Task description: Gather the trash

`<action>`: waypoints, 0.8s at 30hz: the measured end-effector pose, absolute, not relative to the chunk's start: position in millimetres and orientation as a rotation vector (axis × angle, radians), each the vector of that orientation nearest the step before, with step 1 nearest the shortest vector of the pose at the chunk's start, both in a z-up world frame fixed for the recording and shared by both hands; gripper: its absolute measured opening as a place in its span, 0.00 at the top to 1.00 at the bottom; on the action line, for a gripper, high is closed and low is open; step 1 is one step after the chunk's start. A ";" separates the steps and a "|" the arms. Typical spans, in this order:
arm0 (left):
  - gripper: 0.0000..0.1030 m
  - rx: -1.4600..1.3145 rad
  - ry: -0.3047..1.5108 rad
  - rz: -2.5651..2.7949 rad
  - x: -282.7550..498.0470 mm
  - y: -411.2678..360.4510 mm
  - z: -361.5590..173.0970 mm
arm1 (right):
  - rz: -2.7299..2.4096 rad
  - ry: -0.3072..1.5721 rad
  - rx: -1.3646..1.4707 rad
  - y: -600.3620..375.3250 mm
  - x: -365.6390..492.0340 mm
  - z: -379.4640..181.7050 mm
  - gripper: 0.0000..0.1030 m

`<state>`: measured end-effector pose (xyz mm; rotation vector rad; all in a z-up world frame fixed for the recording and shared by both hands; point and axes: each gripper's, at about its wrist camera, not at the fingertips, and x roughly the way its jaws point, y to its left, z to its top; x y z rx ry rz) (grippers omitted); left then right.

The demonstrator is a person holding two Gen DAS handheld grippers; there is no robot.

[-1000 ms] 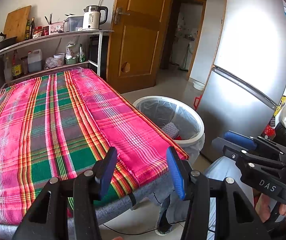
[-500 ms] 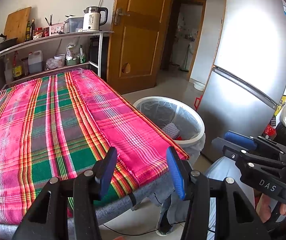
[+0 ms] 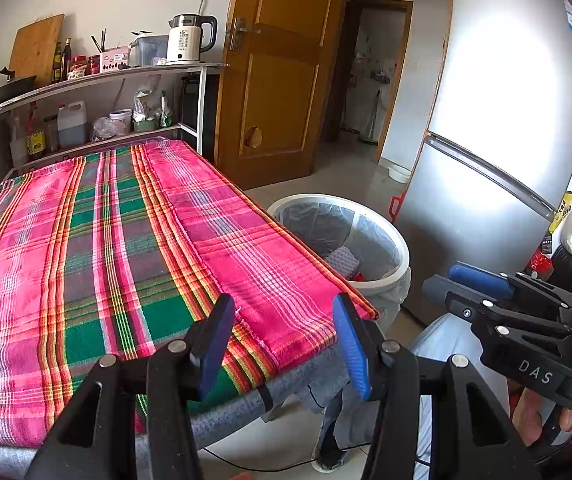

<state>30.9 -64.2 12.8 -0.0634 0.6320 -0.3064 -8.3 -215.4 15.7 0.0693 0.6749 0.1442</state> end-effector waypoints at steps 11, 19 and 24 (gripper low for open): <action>0.49 -0.050 0.624 -0.300 29.2 -66.4 14.0 | 0.144 0.675 0.068 -215.2 -8.5 16.0 0.57; 0.48 -0.038 0.619 -0.289 28.9 -68.3 13.8 | 0.144 0.674 0.066 -214.8 -9.0 16.7 0.57; 0.48 -0.041 0.616 -0.282 29.4 -68.2 13.8 | 0.144 0.674 0.065 -215.3 -9.2 17.2 0.57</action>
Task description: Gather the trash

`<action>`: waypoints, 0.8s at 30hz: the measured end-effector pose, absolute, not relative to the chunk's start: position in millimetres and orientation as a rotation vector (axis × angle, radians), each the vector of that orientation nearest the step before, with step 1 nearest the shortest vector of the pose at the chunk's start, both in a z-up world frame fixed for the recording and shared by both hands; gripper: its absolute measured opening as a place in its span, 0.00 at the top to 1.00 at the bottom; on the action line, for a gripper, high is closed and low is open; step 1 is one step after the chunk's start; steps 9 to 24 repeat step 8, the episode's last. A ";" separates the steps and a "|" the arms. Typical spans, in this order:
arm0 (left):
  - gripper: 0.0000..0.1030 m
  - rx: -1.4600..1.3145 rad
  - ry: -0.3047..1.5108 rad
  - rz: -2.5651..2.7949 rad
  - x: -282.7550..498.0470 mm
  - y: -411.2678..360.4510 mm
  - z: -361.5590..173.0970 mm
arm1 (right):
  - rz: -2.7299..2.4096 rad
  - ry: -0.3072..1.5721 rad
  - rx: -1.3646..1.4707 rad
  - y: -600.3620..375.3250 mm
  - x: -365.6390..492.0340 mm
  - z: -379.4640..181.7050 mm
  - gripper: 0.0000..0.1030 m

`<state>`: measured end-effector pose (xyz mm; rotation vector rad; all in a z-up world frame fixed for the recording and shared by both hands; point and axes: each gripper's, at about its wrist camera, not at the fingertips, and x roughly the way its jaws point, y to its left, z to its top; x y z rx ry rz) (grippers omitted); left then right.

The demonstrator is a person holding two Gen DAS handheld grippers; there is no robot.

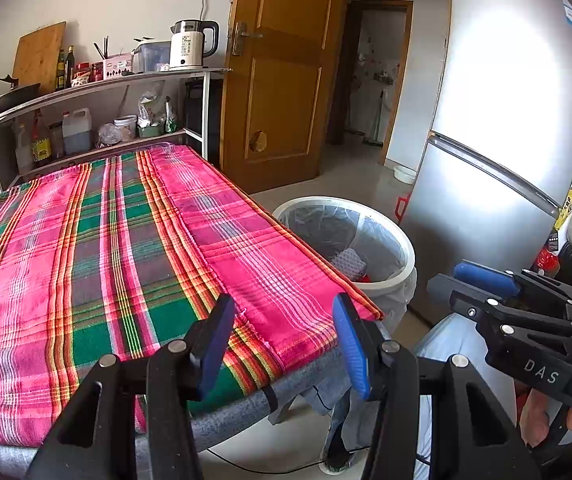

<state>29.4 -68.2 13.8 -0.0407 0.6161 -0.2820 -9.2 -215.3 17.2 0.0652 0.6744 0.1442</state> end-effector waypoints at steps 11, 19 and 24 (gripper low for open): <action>0.48 -0.039 0.608 -0.291 27.3 -68.7 14.6 | 0.144 0.674 0.065 -215.0 -8.9 17.5 0.57; 0.48 -0.039 0.608 -0.291 27.3 -68.7 14.6 | 0.144 0.674 0.065 -215.0 -8.9 17.5 0.57; 0.48 -0.039 0.608 -0.291 27.3 -68.7 14.6 | 0.144 0.674 0.065 -215.0 -8.9 17.5 0.57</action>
